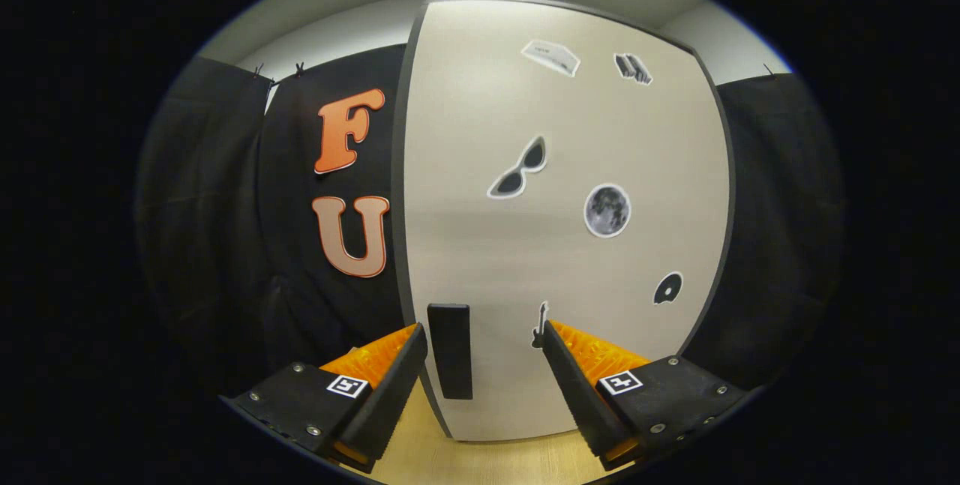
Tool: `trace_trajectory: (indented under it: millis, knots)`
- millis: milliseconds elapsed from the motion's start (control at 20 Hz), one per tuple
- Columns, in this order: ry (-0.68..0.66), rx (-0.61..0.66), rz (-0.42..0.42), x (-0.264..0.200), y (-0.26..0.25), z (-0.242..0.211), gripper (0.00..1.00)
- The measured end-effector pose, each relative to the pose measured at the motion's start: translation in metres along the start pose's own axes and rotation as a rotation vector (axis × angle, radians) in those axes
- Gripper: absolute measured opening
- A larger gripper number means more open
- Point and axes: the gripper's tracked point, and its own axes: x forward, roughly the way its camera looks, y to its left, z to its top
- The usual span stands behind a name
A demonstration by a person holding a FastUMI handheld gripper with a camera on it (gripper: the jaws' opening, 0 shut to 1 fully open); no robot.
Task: Open the shoe cabinet door, grab the shoes and put them into the shoe cabinet, then close the shoe cabinet door.
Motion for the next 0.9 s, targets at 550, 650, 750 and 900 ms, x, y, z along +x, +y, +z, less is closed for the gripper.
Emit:
trace_trajectory:
  millis: [550, 650, 750, 900]
  knots:
    - [-0.125, -0.045, -0.102, -0.118, -0.065, 0.065, 0.96]
    - [-0.124, -0.046, -0.12, -0.128, -0.079, 0.065, 0.96]
    - [-0.129, -0.043, -0.136, -0.134, -0.091, 0.067, 0.96]
    - [-0.132, -0.042, -0.147, -0.142, -0.102, 0.065, 0.96]
